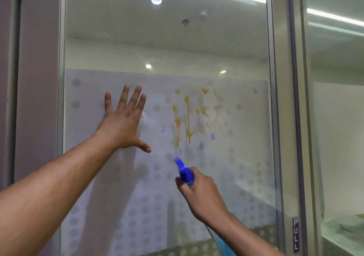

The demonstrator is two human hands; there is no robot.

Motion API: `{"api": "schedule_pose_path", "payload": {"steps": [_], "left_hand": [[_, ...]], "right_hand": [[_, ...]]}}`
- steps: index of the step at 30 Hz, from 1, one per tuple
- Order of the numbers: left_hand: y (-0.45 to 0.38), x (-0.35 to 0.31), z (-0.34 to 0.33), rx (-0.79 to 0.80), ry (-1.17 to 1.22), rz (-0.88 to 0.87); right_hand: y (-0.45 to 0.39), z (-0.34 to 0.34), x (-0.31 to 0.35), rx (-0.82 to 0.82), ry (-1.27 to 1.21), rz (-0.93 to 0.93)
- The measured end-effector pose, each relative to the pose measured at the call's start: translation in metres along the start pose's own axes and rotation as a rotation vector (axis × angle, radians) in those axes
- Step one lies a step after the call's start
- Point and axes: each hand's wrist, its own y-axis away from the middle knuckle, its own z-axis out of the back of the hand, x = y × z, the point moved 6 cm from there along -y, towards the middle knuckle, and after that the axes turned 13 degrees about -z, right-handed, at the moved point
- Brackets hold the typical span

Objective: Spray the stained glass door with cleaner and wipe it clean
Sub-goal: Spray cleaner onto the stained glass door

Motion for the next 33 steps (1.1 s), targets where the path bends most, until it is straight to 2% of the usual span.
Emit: {"api": "schedule_pose_path", "payload": {"steps": [5,9,13,16,20,23,26,28,30,33], "left_hand": [[-0.003,-0.003,-0.009,0.022,0.006,0.004],[-0.003,0.000,-0.001,-0.016,-0.003,0.005],[-0.003,0.006,0.000,-0.032,-0.019,0.012],[-0.003,0.001,0.000,-0.028,-0.027,0.012],[0.000,-0.004,0.007,-0.005,-0.091,0.047],[0.007,-0.022,0.017,-0.095,-0.066,0.022],[0.015,-0.073,0.034,-0.356,0.125,-0.058],[0.018,-0.127,0.049,-0.502,0.334,-0.107],[0.019,-0.190,0.060,-0.529,0.657,-0.144],[0.018,-0.295,0.069,-0.442,1.120,-0.166]], "right_hand": [[-0.002,-0.003,-0.001,-0.045,-0.011,-0.033],[-0.008,0.023,-0.016,-0.192,-0.184,-0.084],[-0.024,0.048,-0.041,-0.266,-0.348,-0.253],[-0.032,0.068,-0.059,-0.270,-0.367,-0.327],[-0.032,0.086,-0.063,-0.214,-0.385,-0.300],[-0.026,0.109,-0.062,-0.154,-0.426,-0.250],[-0.017,0.135,-0.062,-0.059,-0.499,-0.152],[-0.012,0.157,-0.068,0.006,-0.576,-0.113],[-0.008,0.178,-0.076,0.060,-0.656,-0.104],[0.001,0.221,-0.093,0.083,-0.784,-0.125]]}}
